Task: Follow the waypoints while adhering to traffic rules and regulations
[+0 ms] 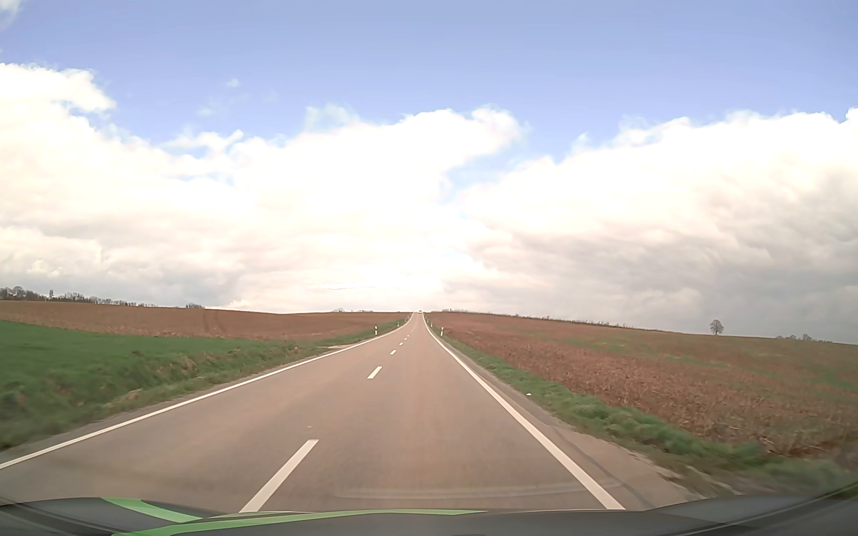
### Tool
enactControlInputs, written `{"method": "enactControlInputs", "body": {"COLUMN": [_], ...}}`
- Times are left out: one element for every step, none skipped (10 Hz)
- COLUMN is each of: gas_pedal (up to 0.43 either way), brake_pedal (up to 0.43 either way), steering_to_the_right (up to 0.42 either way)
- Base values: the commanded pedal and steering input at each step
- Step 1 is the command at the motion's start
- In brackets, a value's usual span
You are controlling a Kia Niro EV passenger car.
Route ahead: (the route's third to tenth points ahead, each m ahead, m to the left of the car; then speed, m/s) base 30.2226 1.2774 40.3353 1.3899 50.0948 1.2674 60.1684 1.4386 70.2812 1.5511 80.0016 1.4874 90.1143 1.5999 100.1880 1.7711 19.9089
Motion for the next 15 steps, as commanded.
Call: {"method": "enactControlInputs", "body": {"gas_pedal": [0.331, 0.331, 0.331, 0.331, 0.331, 0.331, 0.331, 0.331, 0.331, 0.331, 0.331, 0.331, 0.331, 0.331, 0.331], "brake_pedal": [0.000, 0.000, 0.000, 0.000, 0.000, 0.000, 0.000, 0.000, 0.000, 0.000, 0.000, 0.000, 0.000, 0.000, 0.000], "steering_to_the_right": [-0.002, -0.001, -0.002, -0.001, -0.002, -0.004, -0.007, -0.008, -0.008, -0.008, -0.008, -0.007, -0.008, -0.008, -0.007]}}
